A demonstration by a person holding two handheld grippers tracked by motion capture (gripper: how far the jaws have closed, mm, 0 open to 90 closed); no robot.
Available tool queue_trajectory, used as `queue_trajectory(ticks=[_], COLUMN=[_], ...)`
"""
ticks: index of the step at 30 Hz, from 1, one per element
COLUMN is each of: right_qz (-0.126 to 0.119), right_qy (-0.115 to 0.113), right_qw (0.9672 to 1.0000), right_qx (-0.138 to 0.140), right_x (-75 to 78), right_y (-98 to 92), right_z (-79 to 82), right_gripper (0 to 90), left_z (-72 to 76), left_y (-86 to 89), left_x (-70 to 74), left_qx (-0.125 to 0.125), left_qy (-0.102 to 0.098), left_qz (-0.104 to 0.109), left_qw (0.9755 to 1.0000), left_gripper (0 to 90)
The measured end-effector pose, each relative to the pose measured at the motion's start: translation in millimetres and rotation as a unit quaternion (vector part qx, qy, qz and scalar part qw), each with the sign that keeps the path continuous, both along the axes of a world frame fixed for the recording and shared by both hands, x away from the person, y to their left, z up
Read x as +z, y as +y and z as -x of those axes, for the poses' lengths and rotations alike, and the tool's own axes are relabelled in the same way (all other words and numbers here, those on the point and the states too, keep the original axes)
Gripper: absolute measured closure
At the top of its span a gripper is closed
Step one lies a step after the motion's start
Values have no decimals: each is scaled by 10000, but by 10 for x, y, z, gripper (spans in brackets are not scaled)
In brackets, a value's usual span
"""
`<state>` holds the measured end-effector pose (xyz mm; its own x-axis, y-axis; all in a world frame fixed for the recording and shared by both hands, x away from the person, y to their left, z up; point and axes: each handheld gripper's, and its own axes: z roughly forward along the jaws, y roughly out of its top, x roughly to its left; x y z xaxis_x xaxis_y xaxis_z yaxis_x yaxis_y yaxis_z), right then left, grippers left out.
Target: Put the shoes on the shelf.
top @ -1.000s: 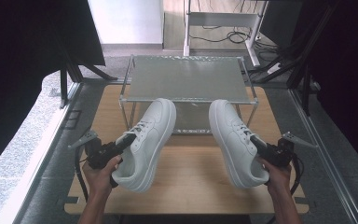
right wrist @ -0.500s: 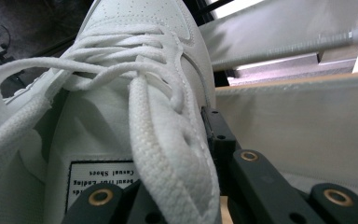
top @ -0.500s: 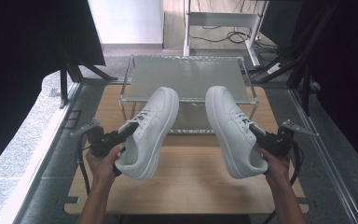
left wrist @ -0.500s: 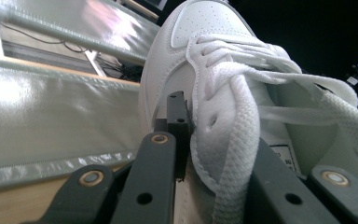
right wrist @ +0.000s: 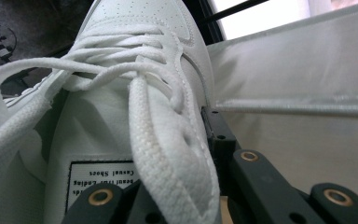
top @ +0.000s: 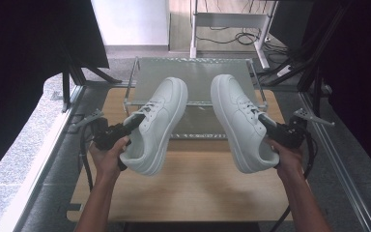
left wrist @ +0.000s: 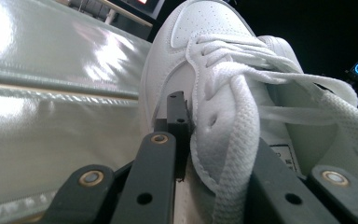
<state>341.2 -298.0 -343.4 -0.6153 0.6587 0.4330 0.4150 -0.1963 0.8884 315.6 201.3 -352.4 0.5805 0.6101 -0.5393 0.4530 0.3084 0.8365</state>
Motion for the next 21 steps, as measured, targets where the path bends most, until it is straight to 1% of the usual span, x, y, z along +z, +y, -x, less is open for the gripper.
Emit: queue_trajectory(ticks=[1, 4, 5, 6, 7, 8, 9, 10, 11, 12, 13, 14, 17, 18, 21], right_qz=[10, 54, 66, 66, 41, 41, -24, -24, -22, -22, -19, -19, 5, -6, -39], right_qy=[3, -7, -28, -28, -24, -24, -2, -2, -2, -2, 15, 15, 6, 17, -3], right_qw=[10000, 10000, 9999, 9999, 9999, 9999, 9999, 9999, 10000, 10000, 10000, 10000, 10000, 10000, 10000], right_qx=[26, 65, 85, 85, 112, 112, 104, 104, 96, 96, 78, 78, 57, 68, 54], right_x=[50, 92, 128, 128, 164, 164, 187, 187, 205, 205, 231, 231, 297, 317, 347], right_y=[14, 30, 46, 46, 59, 59, 74, 74, 85, 85, 101, 101, 134, 144, 163], right_z=[-37, -68, -89, -89, -124, -124, -159, -159, -200, -200, -236, -236, -259, -267, -287], right_gripper=[863, 863, 863, 863, 863, 863, 863, 863, 863, 863, 863, 863, 863, 863, 863], left_z=[-40, -74, -122, -122, -142, -157, -186, -210, -258, -258, -296, -296, -344, -383, -414], left_y=[-17, -38, -66, -66, -77, -83, -96, -107, -132, -132, -158, -158, -188, -207, -223], left_x=[45, 88, 145, 145, 171, 191, 223, 248, 300, 300, 349, 349, 401, 426, 448], left_qx=[6, 6, -15, -15, -32, -55, -91, -121, -163, -163, -169, -169, -181, -195, -195], left_qy=[-34, -68, -85, -85, -100, -112, -134, -143, -165, -165, -195, -195, -199, -180, -166], left_qz=[-32, -84, -111, -111, -105, -102, -75, -46, -29, -29, -53, -53, -95, -68, -34], left_qw=[10000, 9999, 9999, 9999, 9999, 9999, 9998, 9998, 9997, 9997, 9997, 9997, 9996, 9996, 9997], left_gripper=[839, 839, 839, 839, 839, 839, 840, 840, 840, 841, 840, 840, 840, 839, 839])
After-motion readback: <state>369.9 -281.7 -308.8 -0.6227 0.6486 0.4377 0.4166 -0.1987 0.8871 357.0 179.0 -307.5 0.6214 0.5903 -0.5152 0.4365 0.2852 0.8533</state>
